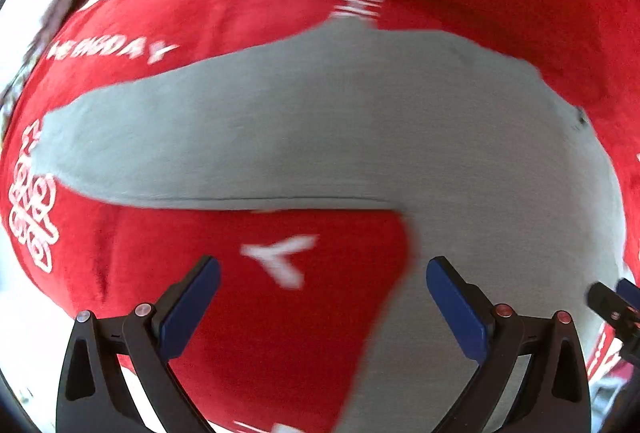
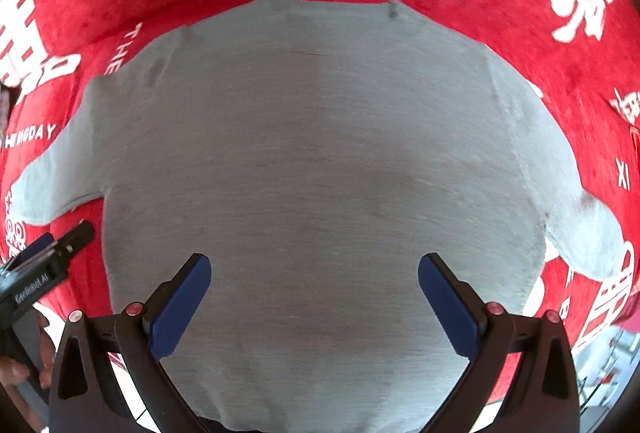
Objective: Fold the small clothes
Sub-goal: 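Grasp the grey sweatshirt sleeve cuff with the left gripper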
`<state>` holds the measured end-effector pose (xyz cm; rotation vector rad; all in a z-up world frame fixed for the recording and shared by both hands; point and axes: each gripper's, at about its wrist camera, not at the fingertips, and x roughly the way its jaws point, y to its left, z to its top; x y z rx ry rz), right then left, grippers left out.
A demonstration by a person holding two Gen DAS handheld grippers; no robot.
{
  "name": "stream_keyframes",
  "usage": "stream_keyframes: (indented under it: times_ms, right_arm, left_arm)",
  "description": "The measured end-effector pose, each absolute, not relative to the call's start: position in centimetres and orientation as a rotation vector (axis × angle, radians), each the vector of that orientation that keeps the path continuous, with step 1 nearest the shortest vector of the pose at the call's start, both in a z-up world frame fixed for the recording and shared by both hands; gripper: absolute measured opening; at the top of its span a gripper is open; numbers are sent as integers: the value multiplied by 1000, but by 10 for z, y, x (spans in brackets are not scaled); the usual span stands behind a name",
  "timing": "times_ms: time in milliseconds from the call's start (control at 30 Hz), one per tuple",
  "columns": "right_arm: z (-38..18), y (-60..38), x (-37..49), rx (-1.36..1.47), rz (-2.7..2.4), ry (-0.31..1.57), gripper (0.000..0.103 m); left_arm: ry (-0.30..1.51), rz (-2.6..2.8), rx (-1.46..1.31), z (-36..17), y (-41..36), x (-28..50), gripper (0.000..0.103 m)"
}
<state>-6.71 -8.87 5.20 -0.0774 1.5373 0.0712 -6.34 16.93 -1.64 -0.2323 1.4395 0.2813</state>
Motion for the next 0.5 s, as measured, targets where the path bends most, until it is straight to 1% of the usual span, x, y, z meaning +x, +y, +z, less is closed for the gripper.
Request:
stream_keyframes:
  times_ms: [133, 267, 367, 500]
  right_arm:
    - [49, -61, -69, -122, 113, 1535, 103]
    - [46, -32, -73, -160, 158, 1533, 103]
    - [43, -14, -78, -186, 185, 1537, 103]
    - [40, 3, -83, -200, 207, 1546, 103]
  left_arm:
    - [1416, 374, -272, -26, 222, -84, 103]
    - [1363, 466, -393, -37, 283, -106, 103]
    - [1320, 461, -539, -52, 323, -119, 103]
    - [1257, 383, -744, -67, 352, -133, 103]
